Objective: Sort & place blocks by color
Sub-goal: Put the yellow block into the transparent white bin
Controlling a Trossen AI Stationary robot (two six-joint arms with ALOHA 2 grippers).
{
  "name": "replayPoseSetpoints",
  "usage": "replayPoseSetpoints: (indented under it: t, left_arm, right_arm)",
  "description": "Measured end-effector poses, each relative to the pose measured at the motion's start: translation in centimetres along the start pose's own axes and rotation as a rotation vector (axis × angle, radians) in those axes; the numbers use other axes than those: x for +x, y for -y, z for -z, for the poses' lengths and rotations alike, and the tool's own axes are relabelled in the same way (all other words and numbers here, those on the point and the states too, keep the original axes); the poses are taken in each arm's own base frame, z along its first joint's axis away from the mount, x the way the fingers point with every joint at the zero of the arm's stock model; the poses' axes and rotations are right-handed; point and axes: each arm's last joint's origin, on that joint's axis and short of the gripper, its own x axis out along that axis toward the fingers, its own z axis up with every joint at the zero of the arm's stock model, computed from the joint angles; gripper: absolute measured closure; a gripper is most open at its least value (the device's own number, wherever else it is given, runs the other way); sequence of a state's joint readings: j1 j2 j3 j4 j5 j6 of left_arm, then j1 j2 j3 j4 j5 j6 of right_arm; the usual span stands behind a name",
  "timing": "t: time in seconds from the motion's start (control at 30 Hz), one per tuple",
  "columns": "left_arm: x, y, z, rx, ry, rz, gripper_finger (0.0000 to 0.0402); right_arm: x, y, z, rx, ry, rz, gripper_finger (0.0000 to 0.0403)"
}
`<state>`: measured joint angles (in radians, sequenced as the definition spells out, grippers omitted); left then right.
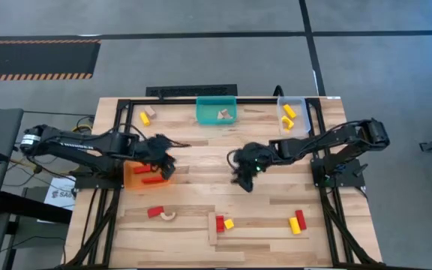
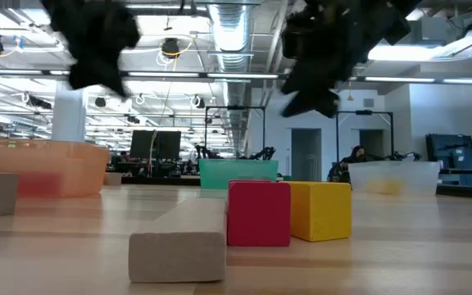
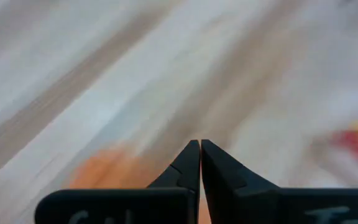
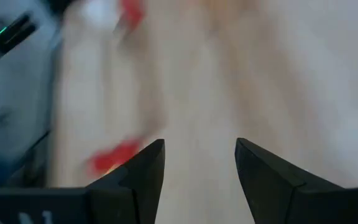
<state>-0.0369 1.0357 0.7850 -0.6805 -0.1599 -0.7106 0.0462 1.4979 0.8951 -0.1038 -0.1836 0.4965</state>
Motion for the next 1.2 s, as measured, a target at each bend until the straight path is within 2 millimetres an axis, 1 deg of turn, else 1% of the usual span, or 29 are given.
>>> replayPoseSetpoints:
  t: [0.1,0.17,0.23,0.33,0.43,0.57,0.67,0.73,0.8,0.9,1.0,1.07,1.13,1.2]
  left_arm:
    - [0.7,2.2,-0.5,0.187,0.099,0.206,0.0401]
    - [1.1,3.4,-0.6,0.295,0.151,0.304,0.0401]
    - [1.6,4.1,-0.4,0.364,0.158,0.336,0.0401]
    - [2.5,4.7,-0.2,0.403,0.154,0.341,0.0401]
    - [3.4,5.0,0.0,0.417,0.13,0.327,0.04]
    - [4.4,5.1,0.3,0.469,0.095,0.319,0.0384]
    - [5.0,5.2,0.5,0.502,0.062,0.33,0.0359]
    - [5.1,5.2,0.6,0.525,0.053,0.342,0.0338]
    - [5.1,5.3,0.7,0.538,0.044,0.364,0.0316]
    - [4.8,5.3,0.7,0.534,0.036,0.397,0.0283]
    - [4.5,5.5,0.8,0.516,0.024,0.43,0.0254]
    - [4.4,5.7,1.0,0.516,0.012,0.44,0.0239]
    - [4.3,6.0,1.5,0.528,-0.005,0.449,0.0226]
    - [4.2,6.2,2.1,0.535,-0.031,0.446,0.0216]
  right_arm:
    - [0.2,-1.4,1.8,0.079,-0.183,-0.121,0.0189]
    - [0.2,-2.5,3.5,0.117,-0.32,-0.141,0.0189]
    - [0.0,-3.7,5.4,0.159,-0.447,-0.119,0.0189]
    - [-0.3,-5.5,7.7,0.232,-0.568,-0.074,0.0189]
    - [-0.5,-7.0,9.4,0.329,-0.613,-0.009,0.0189]
    - [-0.9,-8.0,11.0,0.506,-0.613,0.135,0.0189]
    - [-0.8,-8.6,11.2,0.511,-0.53,0.16,0.0189]
    - [-0.5,-9.0,10.7,0.438,-0.443,0.109,0.0189]
    - [-0.2,-9.5,9.9,0.292,-0.33,0.035,0.0189]
    - [0.0,-10.3,8.9,0.02,-0.185,-0.052,0.0189]
    - [0.0,-11.0,8.7,-0.326,-0.122,-0.13,0.0189]
    - [0.0,-11.2,8.6,-0.5,-0.092,-0.15,0.0189]
    - [0.2,-11.2,8.4,-0.607,-0.057,-0.148,0.0189]
    - [0.5,-10.9,7.9,-0.634,-0.03,-0.143,0.0189]
